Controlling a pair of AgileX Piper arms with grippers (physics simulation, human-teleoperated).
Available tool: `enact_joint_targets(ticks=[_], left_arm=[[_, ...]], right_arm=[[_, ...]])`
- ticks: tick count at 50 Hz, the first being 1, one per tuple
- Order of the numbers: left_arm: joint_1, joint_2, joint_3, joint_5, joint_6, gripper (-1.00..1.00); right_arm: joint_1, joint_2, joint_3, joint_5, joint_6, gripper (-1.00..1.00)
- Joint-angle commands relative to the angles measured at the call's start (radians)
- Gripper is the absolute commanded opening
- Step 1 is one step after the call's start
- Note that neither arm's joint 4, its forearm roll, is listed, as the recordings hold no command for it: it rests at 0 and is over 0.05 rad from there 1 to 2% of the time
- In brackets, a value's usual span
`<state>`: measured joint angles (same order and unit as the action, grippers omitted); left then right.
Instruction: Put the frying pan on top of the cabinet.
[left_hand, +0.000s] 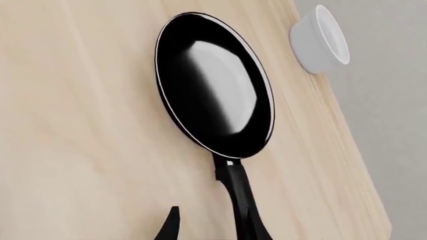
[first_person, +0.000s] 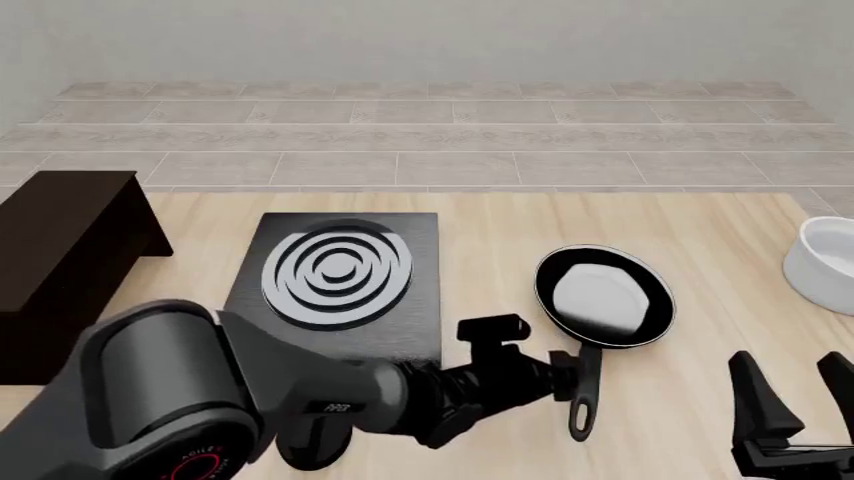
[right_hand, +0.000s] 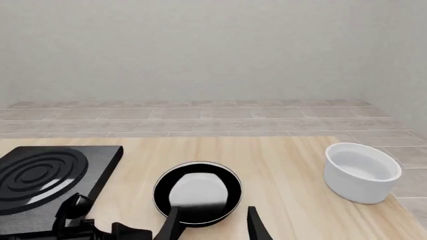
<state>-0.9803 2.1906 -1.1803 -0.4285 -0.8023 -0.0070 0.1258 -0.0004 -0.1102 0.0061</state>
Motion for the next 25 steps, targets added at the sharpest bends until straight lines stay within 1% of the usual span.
enact_joint_targets(ticks=[1, 25], left_arm=[[-0.017, 0.011, -0.002, -0.005, -0.019, 1.00], [-0.035, 0.037, -0.018, -0.016, -0.038, 1.00]], right_arm=[[0.000, 0.001, 0.000, -0.001, 0.001, 1.00], [0.002, 0.006, 0.000, -0.005, 0.002, 1.00]])
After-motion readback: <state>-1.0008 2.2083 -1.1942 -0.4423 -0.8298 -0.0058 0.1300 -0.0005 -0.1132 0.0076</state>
